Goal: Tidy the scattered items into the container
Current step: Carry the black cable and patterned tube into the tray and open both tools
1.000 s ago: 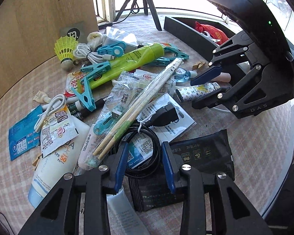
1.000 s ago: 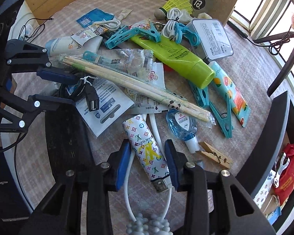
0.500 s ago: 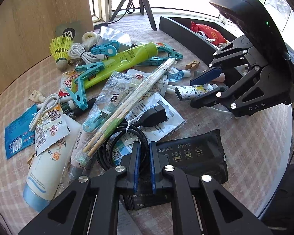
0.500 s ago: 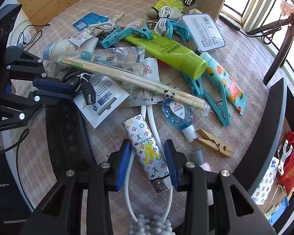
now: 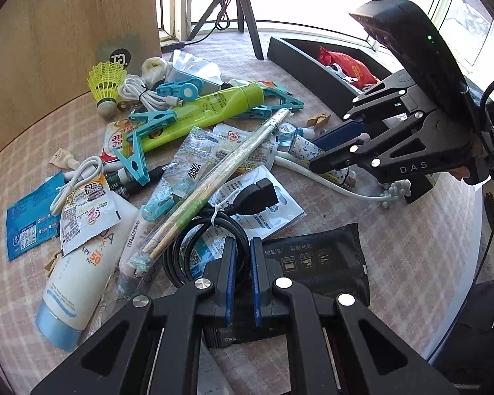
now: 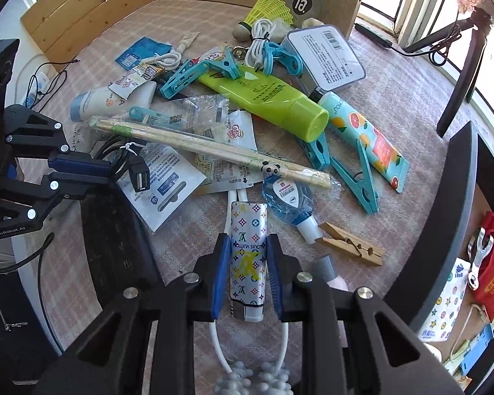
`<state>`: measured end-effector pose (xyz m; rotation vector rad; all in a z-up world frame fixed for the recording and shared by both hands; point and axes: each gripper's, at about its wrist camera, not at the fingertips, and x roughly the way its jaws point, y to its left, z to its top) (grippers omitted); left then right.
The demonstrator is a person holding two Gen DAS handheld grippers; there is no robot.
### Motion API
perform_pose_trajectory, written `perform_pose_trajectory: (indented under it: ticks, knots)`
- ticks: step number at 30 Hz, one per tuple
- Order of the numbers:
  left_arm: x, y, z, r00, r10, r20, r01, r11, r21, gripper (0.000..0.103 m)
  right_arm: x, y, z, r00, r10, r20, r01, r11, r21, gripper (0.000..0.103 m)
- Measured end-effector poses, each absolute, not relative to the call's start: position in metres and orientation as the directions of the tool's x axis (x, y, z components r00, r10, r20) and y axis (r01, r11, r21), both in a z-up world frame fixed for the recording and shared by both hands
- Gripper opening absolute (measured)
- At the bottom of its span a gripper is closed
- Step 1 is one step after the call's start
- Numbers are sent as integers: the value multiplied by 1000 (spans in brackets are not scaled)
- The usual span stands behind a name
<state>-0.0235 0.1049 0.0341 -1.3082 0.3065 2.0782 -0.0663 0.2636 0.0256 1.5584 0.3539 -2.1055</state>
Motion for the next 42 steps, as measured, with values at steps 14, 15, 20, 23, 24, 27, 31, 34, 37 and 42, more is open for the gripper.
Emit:
perform_pose_trajectory:
  ticks: [14, 15, 20, 23, 24, 27, 31, 34, 37, 42]
  knots:
    - [-17, 96, 60, -313, 461, -830, -610, -768, -196, 7, -54, 273, 58, -308, -329, -892, 468, -869, 159, 21]
    - [-15, 96, 64, -315, 472, -823, -611, -765, -204, 7, -52, 275, 63, -318, -343, -884, 462, -870, 172, 21]
    - [-11, 96, 89, -334, 521, -785, -621, -749, -233, 7, -45, 286, 87, -378, -397, -837, 419, -879, 227, 21]
    - [-11, 98, 105, -348, 545, -763, -626, -741, -243, 7, -39, 299, 103, -429, -415, -802, 382, -888, 255, 21]
    - [-12, 99, 109, -349, 554, -756, -628, -737, -251, 7, -36, 305, 108, -446, -417, -792, 370, -891, 261, 21]
    - [-14, 107, 122, -360, 564, -744, -642, -728, -242, 7, -28, 327, 122, -493, -404, -770, 327, -907, 266, 21]
    - [-19, 125, 138, -366, 587, -723, -664, -708, -239, 7, -13, 370, 136, -555, -351, -754, 231, -936, 265, 21]
    - [-25, 149, 149, -365, 609, -704, -688, -686, -237, 7, -1, 408, 141, -591, -292, -752, 143, -955, 259, 21]
    - [-30, 179, 155, -356, 628, -692, -712, -662, -235, 7, 13, 444, 141, -608, -222, -762, 53, -969, 240, 21]
    - [-27, 235, 157, -290, 661, -692, -771, -590, -241, 7, 38, 490, 136, -613, -125, -780, -60, -977, 204, 21]
